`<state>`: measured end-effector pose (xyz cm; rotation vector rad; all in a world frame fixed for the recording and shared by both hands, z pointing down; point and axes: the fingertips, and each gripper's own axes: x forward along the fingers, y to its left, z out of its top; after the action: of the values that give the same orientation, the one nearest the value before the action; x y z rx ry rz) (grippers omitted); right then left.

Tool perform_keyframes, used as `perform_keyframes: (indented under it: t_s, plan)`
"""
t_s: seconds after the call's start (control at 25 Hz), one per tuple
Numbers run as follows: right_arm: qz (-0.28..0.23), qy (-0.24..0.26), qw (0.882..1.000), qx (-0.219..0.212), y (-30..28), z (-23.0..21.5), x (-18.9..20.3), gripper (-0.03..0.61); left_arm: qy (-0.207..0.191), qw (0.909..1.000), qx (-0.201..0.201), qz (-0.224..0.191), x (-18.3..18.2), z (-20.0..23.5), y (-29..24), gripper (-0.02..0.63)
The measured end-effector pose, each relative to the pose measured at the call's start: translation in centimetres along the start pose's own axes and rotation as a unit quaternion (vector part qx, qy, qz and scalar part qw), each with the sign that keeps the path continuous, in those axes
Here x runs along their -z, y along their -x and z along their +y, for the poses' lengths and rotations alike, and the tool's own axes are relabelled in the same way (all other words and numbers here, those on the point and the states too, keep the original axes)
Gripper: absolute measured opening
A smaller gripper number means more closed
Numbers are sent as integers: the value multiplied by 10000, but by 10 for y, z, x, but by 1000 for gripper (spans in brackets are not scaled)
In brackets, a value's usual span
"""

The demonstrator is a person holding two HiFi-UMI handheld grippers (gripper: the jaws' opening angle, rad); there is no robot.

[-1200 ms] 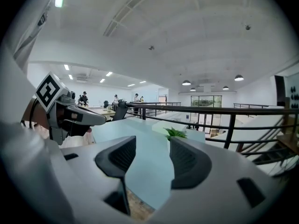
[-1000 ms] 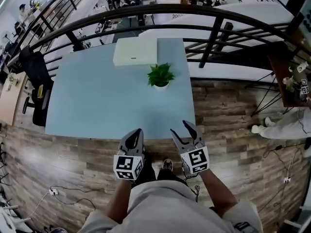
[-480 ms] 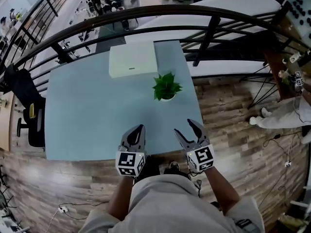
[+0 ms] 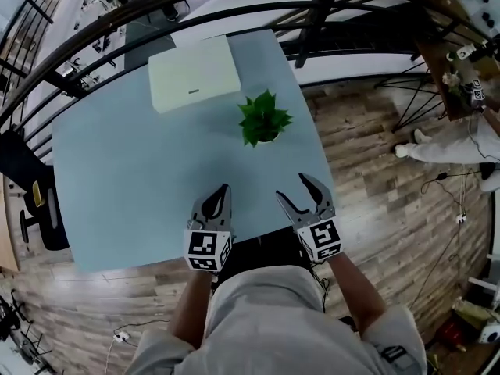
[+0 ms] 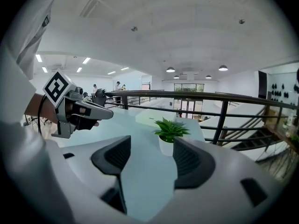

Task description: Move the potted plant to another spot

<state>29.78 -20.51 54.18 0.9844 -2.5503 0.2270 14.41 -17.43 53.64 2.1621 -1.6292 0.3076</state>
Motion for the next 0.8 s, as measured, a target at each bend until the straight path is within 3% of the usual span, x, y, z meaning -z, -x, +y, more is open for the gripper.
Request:
perform_keyframes:
  t_s: [0.44, 0.8]
  plan:
    - [206, 31, 9972, -725, -56, -28, 34, 297, 238, 9957, -716, 536, 32, 25, -54, 12]
    - [254, 255, 9926, -1157, -104, -52, 55, 352, 575, 9879, -1093, 940, 66, 22, -79, 12]
